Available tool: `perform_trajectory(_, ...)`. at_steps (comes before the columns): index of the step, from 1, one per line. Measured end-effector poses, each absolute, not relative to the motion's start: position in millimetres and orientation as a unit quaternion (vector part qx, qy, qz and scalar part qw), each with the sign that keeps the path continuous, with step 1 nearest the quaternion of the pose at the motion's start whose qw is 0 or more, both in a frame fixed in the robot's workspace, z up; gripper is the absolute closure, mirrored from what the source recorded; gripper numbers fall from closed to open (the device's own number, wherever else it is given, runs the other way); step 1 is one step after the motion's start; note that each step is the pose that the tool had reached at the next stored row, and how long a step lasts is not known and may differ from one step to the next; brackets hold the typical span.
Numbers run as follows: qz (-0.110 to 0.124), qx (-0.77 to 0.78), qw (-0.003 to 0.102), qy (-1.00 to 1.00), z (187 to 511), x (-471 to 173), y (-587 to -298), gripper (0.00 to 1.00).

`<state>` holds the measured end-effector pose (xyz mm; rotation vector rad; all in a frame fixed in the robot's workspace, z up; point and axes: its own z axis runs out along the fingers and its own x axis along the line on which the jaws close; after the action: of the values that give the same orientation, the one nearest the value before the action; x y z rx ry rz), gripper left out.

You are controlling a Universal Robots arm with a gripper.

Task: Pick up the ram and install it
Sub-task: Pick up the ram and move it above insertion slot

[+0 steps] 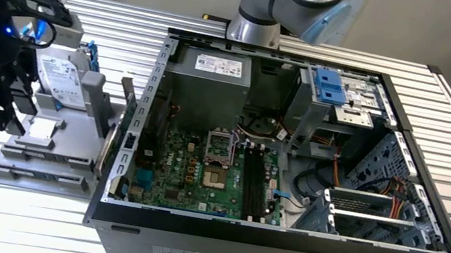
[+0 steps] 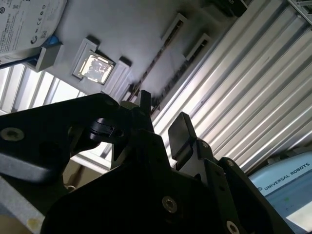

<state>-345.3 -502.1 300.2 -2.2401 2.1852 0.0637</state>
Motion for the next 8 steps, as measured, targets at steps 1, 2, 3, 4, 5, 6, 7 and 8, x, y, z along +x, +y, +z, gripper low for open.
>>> perform_trajectory(1, 0.020, -0.716, 0.006, 0.698, 299, -345, -502, 0.00)
perform_trajectory(2, 0.020, -0.716, 0.006, 0.698, 297, -345, -502, 0.00)
perform_trajectory(3, 0.020, -0.715, 0.006, 0.698, 296, -345, -502, 0.00)
perform_trajectory(4, 0.020, -0.715, 0.006, 0.698, 294, -345, -502, 0.00)
perform_trajectory(5, 0.020, -0.715, 0.006, 0.698, 293, -345, -502, 0.00)
perform_trajectory(6, 0.020, -0.715, 0.006, 0.699, 292, -345, -502, 0.00)
perform_trajectory(7, 0.020, -0.715, 0.006, 0.699, 290, -345, -502, 0.00)
perform_trajectory(8, 0.020, -0.715, 0.006, 0.699, 289, -345, -502, 0.00)
